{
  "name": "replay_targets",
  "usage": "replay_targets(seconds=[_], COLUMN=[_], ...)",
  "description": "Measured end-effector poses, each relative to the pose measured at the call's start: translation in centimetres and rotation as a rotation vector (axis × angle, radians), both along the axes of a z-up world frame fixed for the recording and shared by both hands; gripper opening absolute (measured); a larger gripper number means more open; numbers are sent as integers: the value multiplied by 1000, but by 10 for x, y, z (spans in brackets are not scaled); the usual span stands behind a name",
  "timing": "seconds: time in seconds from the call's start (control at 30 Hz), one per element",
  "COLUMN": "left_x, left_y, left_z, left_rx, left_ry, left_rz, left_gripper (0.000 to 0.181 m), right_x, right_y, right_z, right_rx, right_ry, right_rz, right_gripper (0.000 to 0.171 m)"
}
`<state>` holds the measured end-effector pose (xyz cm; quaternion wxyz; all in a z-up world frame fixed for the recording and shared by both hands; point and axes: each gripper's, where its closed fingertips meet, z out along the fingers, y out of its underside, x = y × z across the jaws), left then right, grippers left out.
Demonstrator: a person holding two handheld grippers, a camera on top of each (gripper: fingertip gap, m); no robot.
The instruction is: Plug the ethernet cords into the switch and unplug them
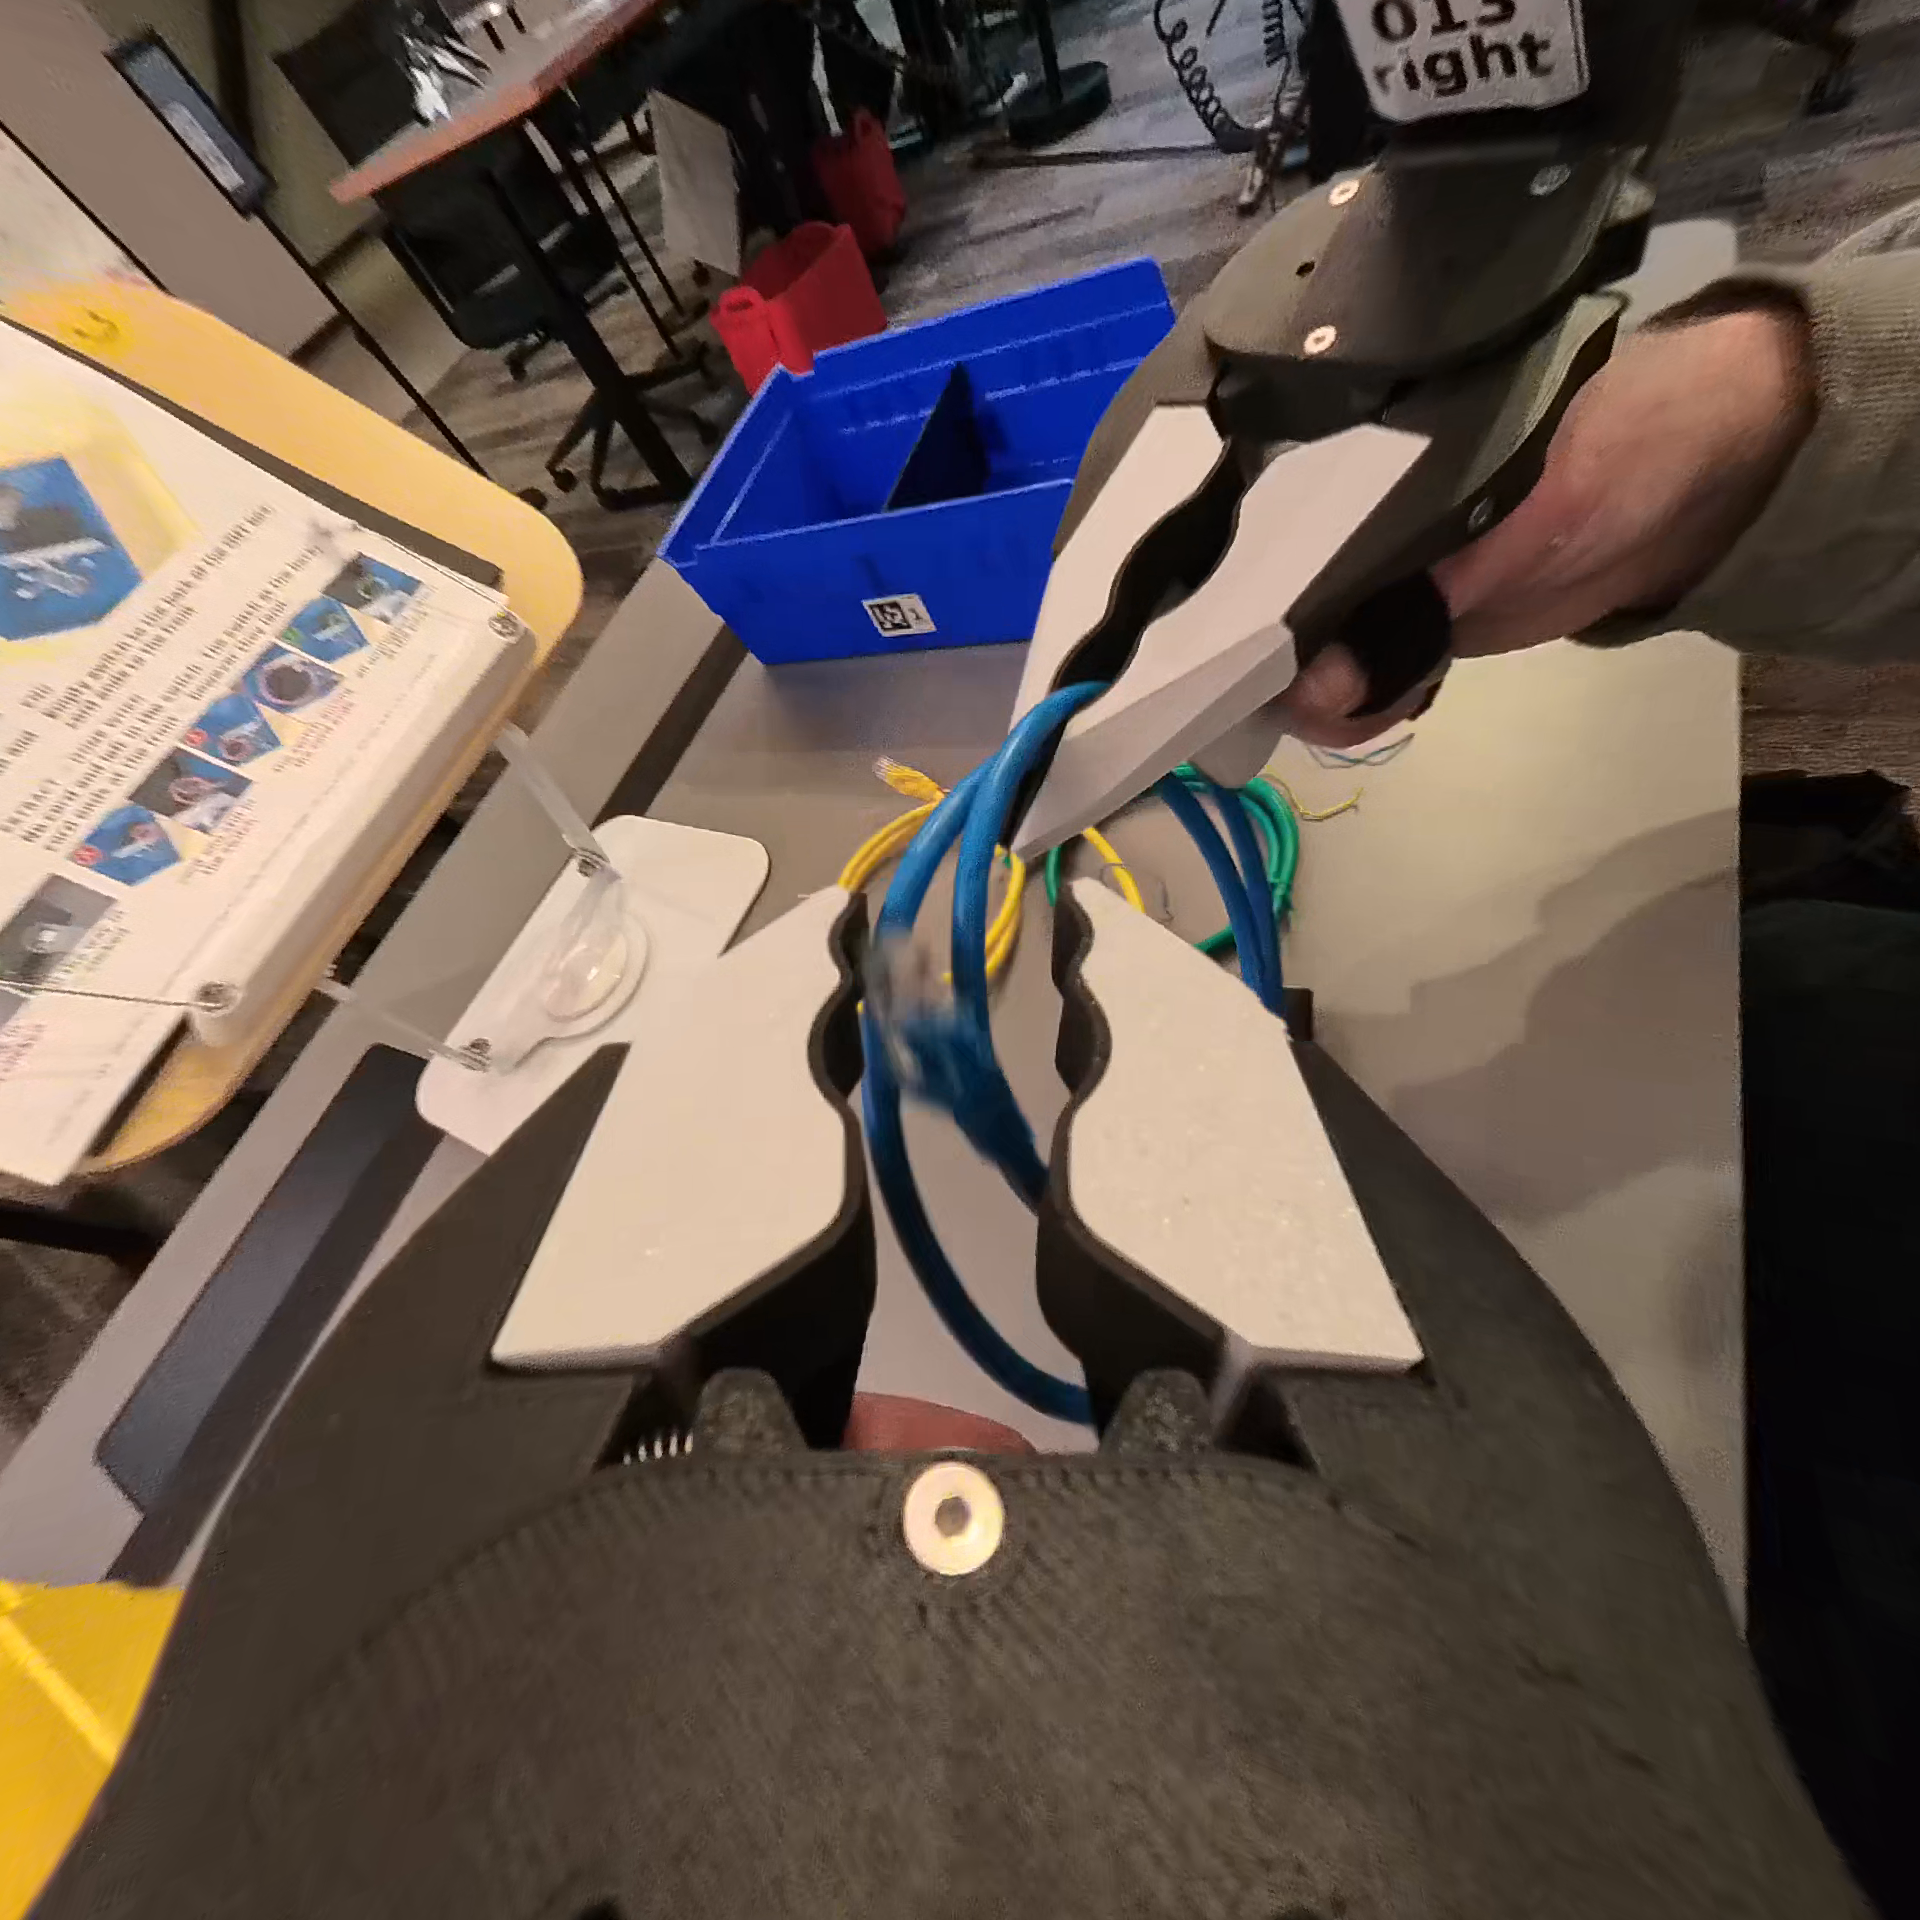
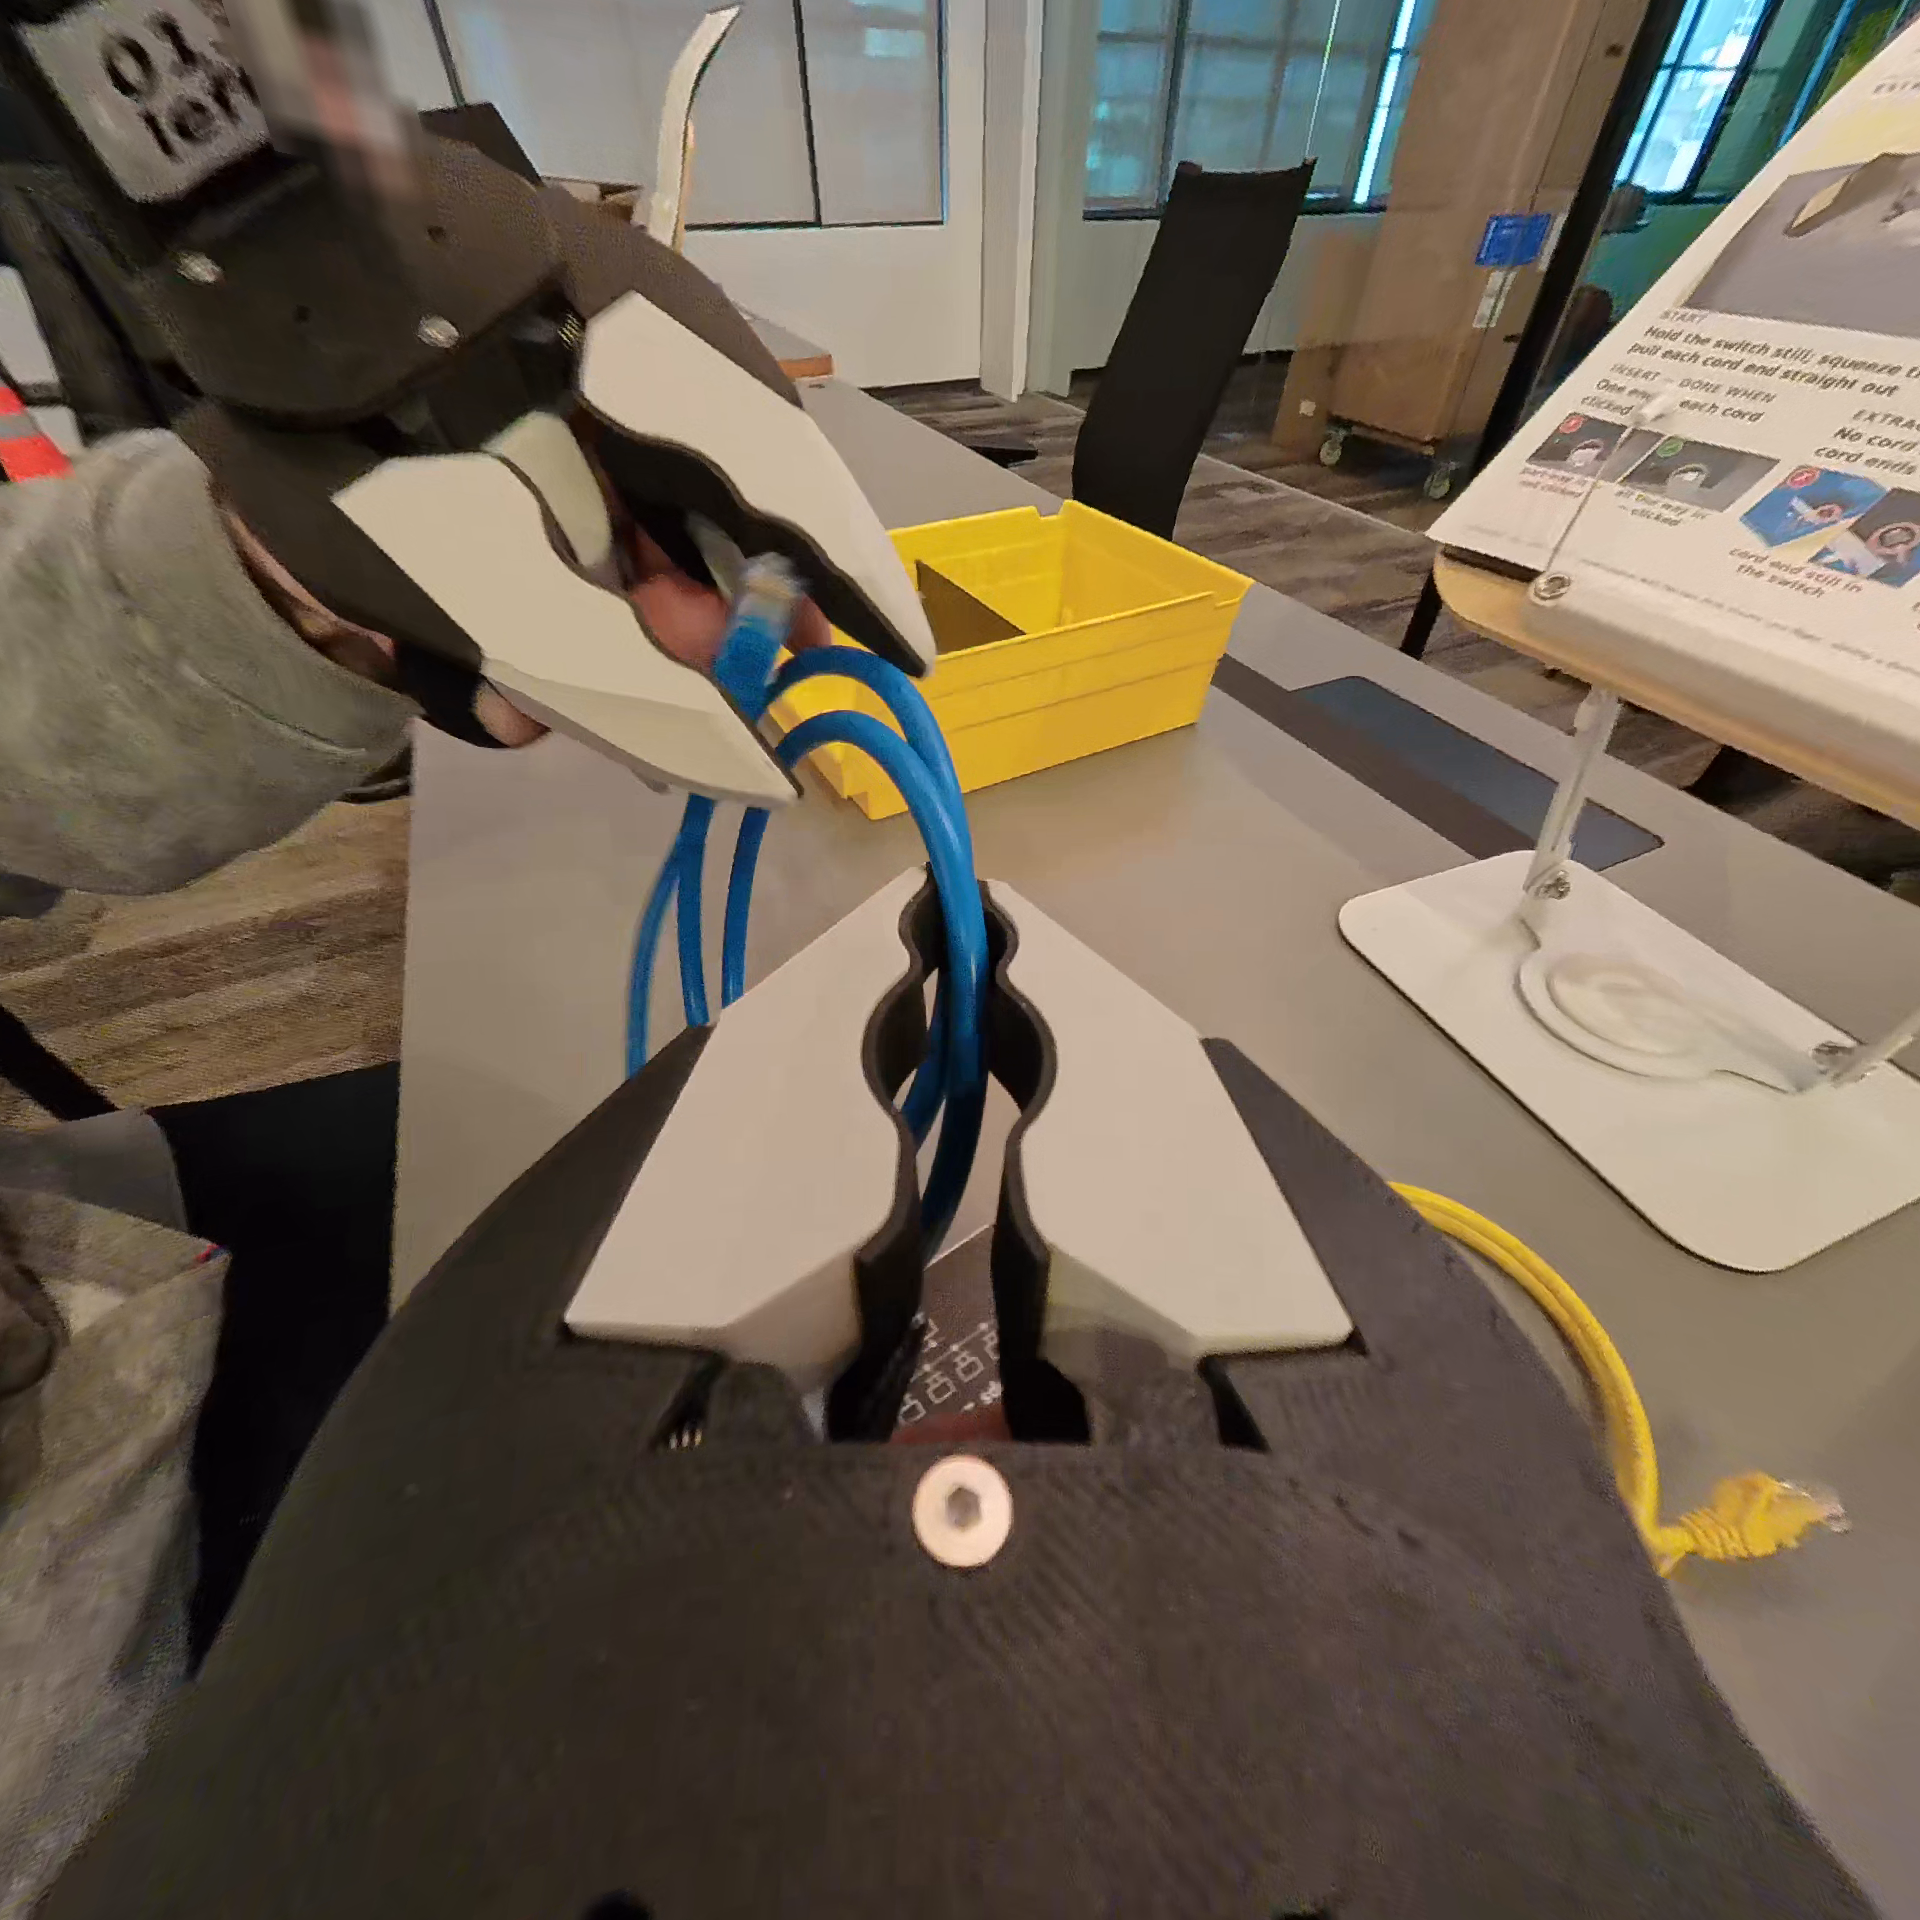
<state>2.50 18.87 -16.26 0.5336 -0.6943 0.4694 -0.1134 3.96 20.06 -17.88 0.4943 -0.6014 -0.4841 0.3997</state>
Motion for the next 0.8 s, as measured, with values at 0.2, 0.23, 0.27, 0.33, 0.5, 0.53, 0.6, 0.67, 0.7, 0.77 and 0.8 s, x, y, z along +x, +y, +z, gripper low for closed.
replay_targets(seconds=[0.2, 0.23, 0.27, 0.33, 0.5, 0.53, 0.6, 0.67, 0.7, 0.77, 0.8], left_x=[-19, -24, -30, -41, -69, -71, -65, -55, -48, -28, -20], left_y=[8, 11, 13, 15, 18, 17, 15, 15, 14, 9, 5], left_z=[-2, 1, 6, 13, 5, -3, -18, -32, -37, -35, -31], left_rx=[43, 35, 33, 42, -18, -55, -134, -184, -210, -275, -307], left_ry=[76, 59, 44, 53, 120, 102, 27, -31, -61, -194, -258], left_rz=[63, 84, 99, 125, 201, 192, 154, 123, 95, 24, -15], left_gripper=[7, 13, 20, 29, 58, 61, 61, 59, 56, 51, 44], right_x=[-7, -6, -4, 1, 15, 18, 25, 27, 29, 31, 32], right_y=[10, 14, 17, 26, 44, 45, 50, 50, 51, 51, 51], right_z=[3, 7, 12, 24, 53, 59, 71, 78, 80, 82, 81], right_rx=[1, 5, -1, 1, 0, -16, -64, -139, -162, -195, -203], right_ry=[11, 31, 52, 94, 212, 244, 334, 399, 426, 465, 470], right_rz=[-36, -51, -64, -97, -172, -171, -174, -137, -131, -114, -116], right_gripper=[1, 1, 1, 1, 0, 0, 0, 1, 1, 1, 1])
